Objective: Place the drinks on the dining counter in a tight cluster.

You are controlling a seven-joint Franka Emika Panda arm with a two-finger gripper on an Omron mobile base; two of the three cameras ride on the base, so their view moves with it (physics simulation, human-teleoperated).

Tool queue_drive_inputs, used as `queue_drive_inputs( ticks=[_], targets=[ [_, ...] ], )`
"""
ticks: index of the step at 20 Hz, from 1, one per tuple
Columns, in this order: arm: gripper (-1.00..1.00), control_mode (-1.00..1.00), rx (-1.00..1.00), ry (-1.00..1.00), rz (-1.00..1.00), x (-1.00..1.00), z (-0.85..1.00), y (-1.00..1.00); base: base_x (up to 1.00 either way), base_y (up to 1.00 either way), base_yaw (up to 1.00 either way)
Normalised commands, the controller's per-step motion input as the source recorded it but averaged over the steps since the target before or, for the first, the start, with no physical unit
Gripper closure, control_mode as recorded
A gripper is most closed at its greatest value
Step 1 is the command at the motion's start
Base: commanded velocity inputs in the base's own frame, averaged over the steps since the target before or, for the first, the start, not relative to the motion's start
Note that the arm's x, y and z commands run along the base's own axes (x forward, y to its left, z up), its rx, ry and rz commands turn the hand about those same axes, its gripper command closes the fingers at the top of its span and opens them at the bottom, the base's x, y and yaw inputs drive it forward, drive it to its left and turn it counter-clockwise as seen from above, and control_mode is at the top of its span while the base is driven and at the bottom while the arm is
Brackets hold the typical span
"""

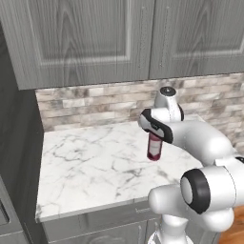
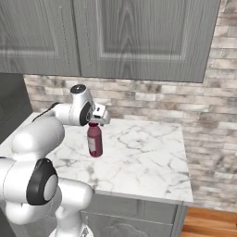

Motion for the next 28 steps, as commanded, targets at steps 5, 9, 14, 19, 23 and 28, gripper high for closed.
queue_drive_inputs(
  ticks=[5,9,14,19,23,28],
  targets=[
    [-1.0,-1.0,0.0,0.0,0.0,0.03,-0.27,0.0,0.0,0.0,0.0],
    [-1.0,-1.0,0.0,0.0,0.0,0.0,-0.01,0.0,0.0,0.0,0.0],
    [-1.0,-1.0,0.0,0.0,0.0,0.0,0.0,0.0,0.0,0.0,0.0],
    [-1.0,-1.0,0.01,0.0,0.0,-0.08,0.0,0.0,0.0,0.0,0.0],
    [-1.0,-1.0,0.02,0.0,-0.01,-0.16,-0.07,0.0,0.0,0.0,0.0],
    [1.0,-1.0,0.03,0.0,0.0,-0.14,-0.14,0.0,0.0,0.0,0.0]
  ],
)
